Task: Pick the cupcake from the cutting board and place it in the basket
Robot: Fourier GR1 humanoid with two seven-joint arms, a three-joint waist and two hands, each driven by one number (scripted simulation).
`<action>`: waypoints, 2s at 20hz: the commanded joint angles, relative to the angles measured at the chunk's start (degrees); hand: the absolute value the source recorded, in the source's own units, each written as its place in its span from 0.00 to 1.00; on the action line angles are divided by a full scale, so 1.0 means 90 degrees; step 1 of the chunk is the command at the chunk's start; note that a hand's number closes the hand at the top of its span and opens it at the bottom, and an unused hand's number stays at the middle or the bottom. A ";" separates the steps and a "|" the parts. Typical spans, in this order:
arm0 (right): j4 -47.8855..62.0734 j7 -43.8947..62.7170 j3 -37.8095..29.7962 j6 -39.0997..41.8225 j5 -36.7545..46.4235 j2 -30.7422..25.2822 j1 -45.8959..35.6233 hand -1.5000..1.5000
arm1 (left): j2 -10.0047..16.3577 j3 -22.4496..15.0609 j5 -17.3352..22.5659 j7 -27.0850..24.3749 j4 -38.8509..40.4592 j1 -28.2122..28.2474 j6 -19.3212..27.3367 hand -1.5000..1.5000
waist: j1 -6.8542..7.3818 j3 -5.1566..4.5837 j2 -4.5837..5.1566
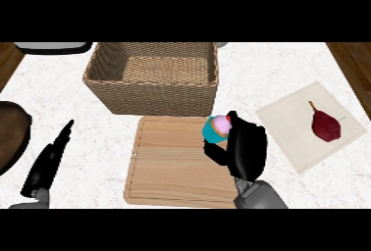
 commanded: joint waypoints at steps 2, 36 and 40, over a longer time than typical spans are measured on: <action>-0.1939 0.0681 -0.0012 0.1956 0.0497 -0.0038 -0.0615 1.00 | -0.0066 0.0046 0.0122 0.0085 -0.0224 0.0103 -0.0047 0.50 | 0.0031 0.0008 -0.0010; 0.1225 0.2239 -0.0986 0.2074 -0.3938 0.0014 -0.6543 1.00 | -0.0121 -0.0037 -0.0262 0.0125 0.0247 -0.0615 -0.0094 0.50 | 0.0283 0.0007 0.0077; 0.2284 0.2107 -0.0623 0.1395 -0.4020 0.0014 -0.6794 1.00 | -0.0147 -0.0018 -0.0203 0.0119 0.0254 -0.0631 -0.0149 0.50 | 0.0323 0.0006 0.0083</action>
